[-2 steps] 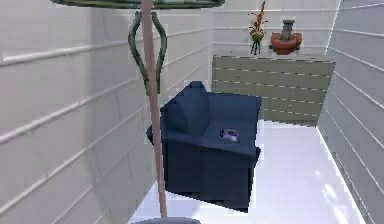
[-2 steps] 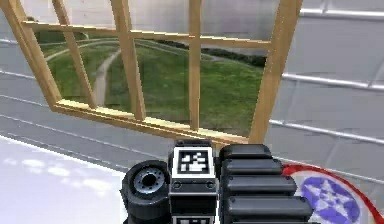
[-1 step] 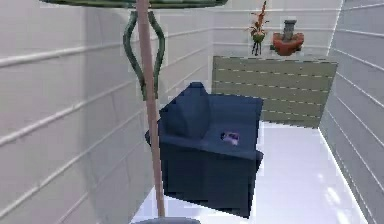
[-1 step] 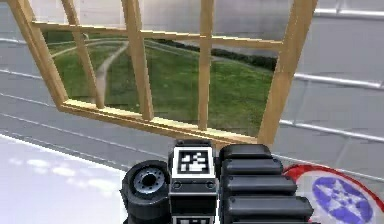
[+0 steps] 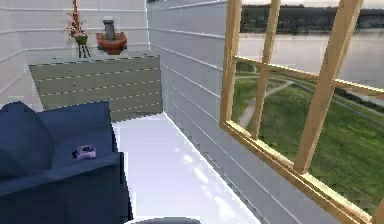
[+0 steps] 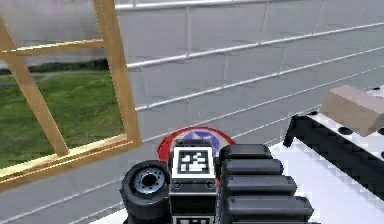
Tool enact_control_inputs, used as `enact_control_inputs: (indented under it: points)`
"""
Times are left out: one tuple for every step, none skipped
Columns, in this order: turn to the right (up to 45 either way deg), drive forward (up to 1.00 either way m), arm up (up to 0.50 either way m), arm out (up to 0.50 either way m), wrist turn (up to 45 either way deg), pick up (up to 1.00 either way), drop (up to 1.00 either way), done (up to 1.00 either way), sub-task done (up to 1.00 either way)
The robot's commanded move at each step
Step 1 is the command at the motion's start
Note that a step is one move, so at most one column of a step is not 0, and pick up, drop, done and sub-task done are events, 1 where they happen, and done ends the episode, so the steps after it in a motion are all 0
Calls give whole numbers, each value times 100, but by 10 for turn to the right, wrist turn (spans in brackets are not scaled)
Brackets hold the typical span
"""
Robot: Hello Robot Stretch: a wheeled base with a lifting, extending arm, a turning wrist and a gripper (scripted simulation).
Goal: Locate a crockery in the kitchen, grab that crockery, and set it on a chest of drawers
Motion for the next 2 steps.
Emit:
enact_control_inputs:
  points:
    - [0, 100, 0, 0, 0, 0, 0, 0, 0]
    - [150, 0, 0, 0, 0, 0, 0, 0, 0]
